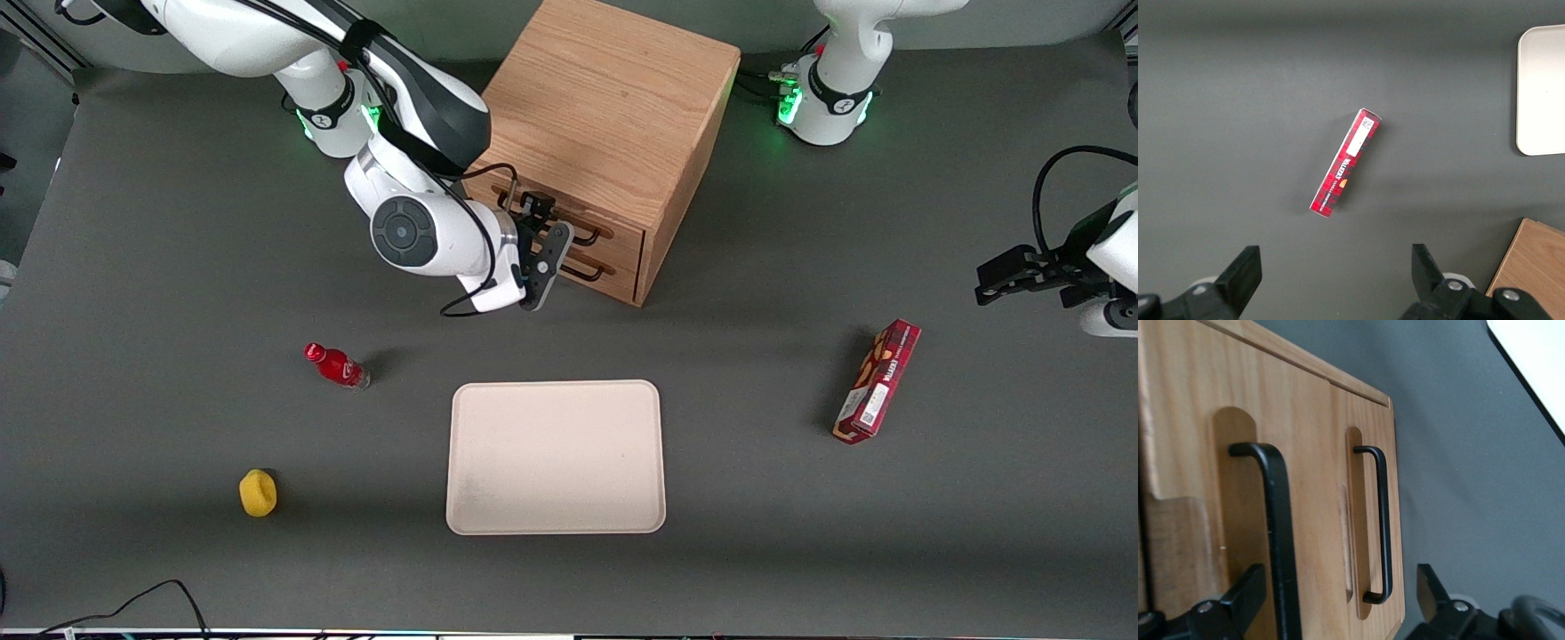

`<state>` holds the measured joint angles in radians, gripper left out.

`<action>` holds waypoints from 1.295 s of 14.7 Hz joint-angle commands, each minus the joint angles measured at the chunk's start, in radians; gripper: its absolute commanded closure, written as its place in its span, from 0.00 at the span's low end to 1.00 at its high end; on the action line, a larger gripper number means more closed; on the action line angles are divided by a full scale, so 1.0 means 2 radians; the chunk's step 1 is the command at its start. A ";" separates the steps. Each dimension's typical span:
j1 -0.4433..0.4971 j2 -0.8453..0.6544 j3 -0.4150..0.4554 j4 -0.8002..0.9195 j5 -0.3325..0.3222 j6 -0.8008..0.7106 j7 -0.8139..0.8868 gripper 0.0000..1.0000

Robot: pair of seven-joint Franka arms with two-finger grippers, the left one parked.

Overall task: Open upper drawer
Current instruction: 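Pull the upper drawer outward by its handle with the right gripper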

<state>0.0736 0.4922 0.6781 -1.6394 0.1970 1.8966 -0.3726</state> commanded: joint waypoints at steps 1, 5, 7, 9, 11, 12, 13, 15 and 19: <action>0.001 0.018 0.003 0.002 -0.025 0.020 -0.008 0.00; -0.005 0.067 -0.001 0.060 -0.072 0.018 -0.006 0.00; -0.007 0.084 -0.005 0.091 -0.080 0.007 -0.008 0.00; -0.009 0.099 -0.006 0.122 -0.082 -0.014 -0.011 0.00; -0.009 0.110 -0.023 0.157 -0.082 -0.043 -0.012 0.00; -0.009 0.113 -0.031 0.167 -0.081 -0.052 -0.012 0.00; -0.009 0.114 -0.032 0.175 -0.082 -0.053 -0.013 0.00; -0.007 0.117 -0.043 0.182 -0.091 -0.053 -0.014 0.00; -0.005 0.135 -0.047 0.212 -0.118 -0.053 -0.039 0.00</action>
<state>0.0459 0.7172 0.5949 -1.2924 0.0050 1.8164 -0.4171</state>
